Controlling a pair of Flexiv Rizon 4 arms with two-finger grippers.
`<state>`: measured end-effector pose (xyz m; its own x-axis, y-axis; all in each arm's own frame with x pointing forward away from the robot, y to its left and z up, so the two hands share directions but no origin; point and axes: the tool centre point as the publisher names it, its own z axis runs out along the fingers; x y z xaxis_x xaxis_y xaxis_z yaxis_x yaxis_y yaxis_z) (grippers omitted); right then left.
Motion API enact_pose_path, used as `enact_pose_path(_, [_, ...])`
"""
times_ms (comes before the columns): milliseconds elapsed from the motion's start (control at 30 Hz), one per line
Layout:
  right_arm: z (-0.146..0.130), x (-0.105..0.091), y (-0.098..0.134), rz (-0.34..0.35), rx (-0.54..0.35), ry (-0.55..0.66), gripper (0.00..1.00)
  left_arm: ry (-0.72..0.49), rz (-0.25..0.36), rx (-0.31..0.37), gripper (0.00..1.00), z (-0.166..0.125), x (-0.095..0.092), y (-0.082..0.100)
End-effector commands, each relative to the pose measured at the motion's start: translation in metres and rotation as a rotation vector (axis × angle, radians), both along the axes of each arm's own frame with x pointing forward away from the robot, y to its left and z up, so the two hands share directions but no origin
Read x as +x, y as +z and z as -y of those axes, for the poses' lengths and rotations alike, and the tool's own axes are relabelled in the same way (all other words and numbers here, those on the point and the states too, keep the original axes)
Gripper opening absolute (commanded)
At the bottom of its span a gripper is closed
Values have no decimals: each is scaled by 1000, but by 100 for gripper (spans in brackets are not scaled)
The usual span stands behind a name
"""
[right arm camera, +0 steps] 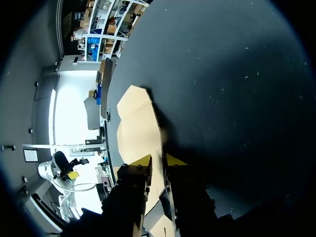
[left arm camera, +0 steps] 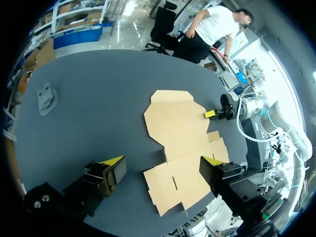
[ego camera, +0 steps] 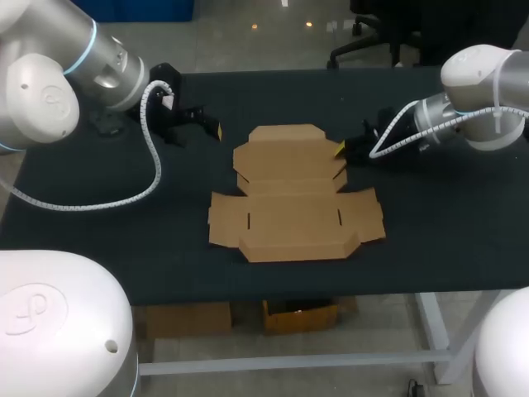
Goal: Assemble the packaging by folding the flat box into shape, placing the metal phone stand inside, and closing the box properly
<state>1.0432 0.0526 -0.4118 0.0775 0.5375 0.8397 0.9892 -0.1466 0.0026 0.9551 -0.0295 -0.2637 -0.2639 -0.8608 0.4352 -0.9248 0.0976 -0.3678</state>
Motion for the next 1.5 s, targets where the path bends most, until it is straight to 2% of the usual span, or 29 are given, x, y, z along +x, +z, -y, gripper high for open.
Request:
enact_pose_path(33, [1, -3, 3, 22, 12, -3, 0, -3, -3, 2, 100, 0, 1, 0])
enact_pose_path(267, [4, -9, 13, 112, 49, -14, 0, -28, -10, -15, 100, -1, 3, -1])
enact_pose_path(467, [7, -14, 31, 210, 75, -12, 0, -54, -5, -41, 100, -2, 6, -1])
enact_pose_path(833, [10, -19, 59, 349, 117, 4, 0, -74, -3, -87, 100, 5, 15, -4])
enact_pose_path(967, [13, -21, 65, 382, 137, 11, 0, -86, 16, -114, 100, 5, 19, -8])
enact_pose_path(1100, [15, -25, 74, 420, 160, 20, 0, -102, 55, -113, 100, 7, 24, -14])
enact_pose_path(1267, [17, -28, 85, 471, 185, 36, 0, -123, 95, -157, 100, 9, 32, -21])
enact_pose_path(1500, [17, -32, 96, 514, 204, 44, 0, -155, 118, -186, 100, 14, 39, -26])
